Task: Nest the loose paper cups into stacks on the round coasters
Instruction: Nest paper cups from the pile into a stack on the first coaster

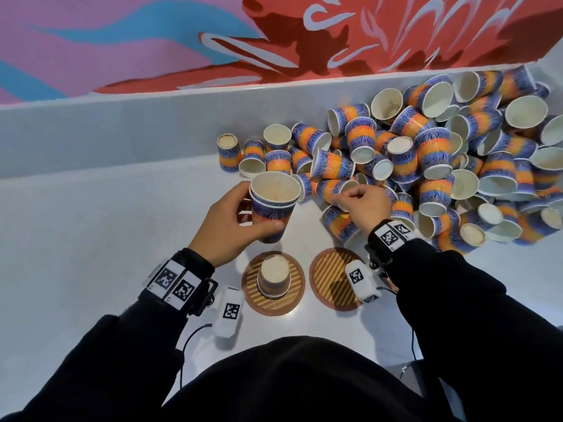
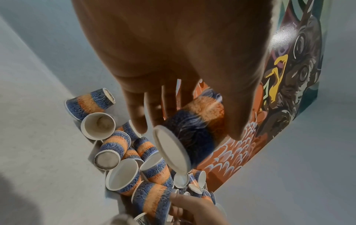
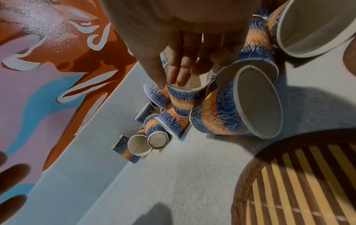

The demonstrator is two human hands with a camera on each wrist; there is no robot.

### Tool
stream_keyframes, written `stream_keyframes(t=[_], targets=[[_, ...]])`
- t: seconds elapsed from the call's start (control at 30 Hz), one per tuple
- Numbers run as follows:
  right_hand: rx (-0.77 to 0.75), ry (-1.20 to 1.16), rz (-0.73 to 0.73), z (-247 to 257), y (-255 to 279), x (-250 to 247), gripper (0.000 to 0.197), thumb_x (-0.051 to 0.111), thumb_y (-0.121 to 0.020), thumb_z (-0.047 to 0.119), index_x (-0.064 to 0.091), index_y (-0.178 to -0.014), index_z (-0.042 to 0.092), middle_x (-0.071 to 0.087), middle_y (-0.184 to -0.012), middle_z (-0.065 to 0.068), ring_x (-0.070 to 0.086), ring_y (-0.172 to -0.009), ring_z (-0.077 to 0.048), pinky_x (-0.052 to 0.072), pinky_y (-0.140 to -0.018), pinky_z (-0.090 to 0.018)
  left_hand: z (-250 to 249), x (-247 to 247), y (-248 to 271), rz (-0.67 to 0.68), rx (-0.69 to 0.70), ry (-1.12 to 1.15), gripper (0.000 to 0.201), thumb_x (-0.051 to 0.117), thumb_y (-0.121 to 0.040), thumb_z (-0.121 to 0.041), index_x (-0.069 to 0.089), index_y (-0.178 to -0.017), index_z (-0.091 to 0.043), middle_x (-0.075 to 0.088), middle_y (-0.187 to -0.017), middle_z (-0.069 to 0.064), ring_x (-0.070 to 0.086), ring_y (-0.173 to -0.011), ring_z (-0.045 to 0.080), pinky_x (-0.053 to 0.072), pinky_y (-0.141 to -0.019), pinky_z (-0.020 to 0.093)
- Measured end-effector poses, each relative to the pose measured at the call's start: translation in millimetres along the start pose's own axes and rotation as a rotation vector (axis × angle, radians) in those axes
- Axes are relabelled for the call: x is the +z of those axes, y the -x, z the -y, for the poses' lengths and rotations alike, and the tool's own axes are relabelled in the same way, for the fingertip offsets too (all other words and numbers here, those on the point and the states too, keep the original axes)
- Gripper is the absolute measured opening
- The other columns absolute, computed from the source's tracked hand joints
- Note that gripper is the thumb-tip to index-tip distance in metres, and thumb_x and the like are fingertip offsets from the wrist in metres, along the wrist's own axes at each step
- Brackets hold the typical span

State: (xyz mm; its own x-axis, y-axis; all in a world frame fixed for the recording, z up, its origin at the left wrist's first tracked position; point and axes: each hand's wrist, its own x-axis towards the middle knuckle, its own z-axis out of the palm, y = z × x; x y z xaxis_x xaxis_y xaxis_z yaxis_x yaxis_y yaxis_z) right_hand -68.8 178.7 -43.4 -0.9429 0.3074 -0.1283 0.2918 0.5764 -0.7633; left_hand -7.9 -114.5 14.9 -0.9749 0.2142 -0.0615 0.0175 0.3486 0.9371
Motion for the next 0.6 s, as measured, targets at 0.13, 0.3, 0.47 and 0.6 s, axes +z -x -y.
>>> stream_keyframes(t=[0.13, 0.3, 0.47, 0.6], targets=[[-0.027, 0.014, -0.054, 2, 3, -6, 0.01, 0.079, -0.088, 0.025, 0.076, -0.079, 0.023, 0.072, -0.077, 0.005, 0.067, -0.081, -0.021, 0.059, -0.086, -0.045, 6, 0, -2, 0.004, -0.021, -0.064, 0.066, 0.087, -0.083, -0.032, 0.047, -0.135, -0.04, 0.059, -0.123, -0.032, 0.061, -0.11, -0.013, 0.051, -0.082, 0.004], [-0.3, -0.005, -0.075, 32, 36, -46, 0.012, 0.078, -0.088, 0.019, 0.072, -0.08, 0.026, 0.071, -0.076, 0.01, 0.064, -0.073, -0.008, 0.056, -0.073, -0.033, 13, -3, -3, 0.024, -0.027, -0.243, 0.072, 0.087, -0.083, -0.037, 0.046, -0.143, -0.034, 0.061, -0.121, -0.017, 0.063, -0.106, 0.001, 0.051, -0.086, 0.017], [-0.718, -0.015, 0.0, 79, 79, -82, 0.003, 0.079, -0.094, 0.014, 0.075, -0.094, 0.014, 0.073, -0.085, 0.003, 0.068, -0.08, -0.013, 0.057, -0.076, -0.03, 13, 0, -3, 0.078, -0.011, -0.348, 0.07, 0.086, -0.082, -0.041, 0.049, -0.141, -0.033, 0.063, -0.125, -0.013, 0.063, -0.106, 0.008, 0.053, -0.092, 0.026], [-0.839, 0.037, 0.071, 93, 86, -79, 0.005, 0.08, -0.092, 0.016, 0.077, -0.094, 0.012, 0.072, -0.086, 0.006, 0.066, -0.08, -0.004, 0.052, -0.076, -0.015, 6, 4, -3, 0.099, 0.029, -0.296, 0.068, 0.089, -0.08, -0.037, 0.051, -0.136, -0.036, 0.066, -0.122, -0.017, 0.063, -0.108, -0.004, 0.053, -0.091, 0.021]])
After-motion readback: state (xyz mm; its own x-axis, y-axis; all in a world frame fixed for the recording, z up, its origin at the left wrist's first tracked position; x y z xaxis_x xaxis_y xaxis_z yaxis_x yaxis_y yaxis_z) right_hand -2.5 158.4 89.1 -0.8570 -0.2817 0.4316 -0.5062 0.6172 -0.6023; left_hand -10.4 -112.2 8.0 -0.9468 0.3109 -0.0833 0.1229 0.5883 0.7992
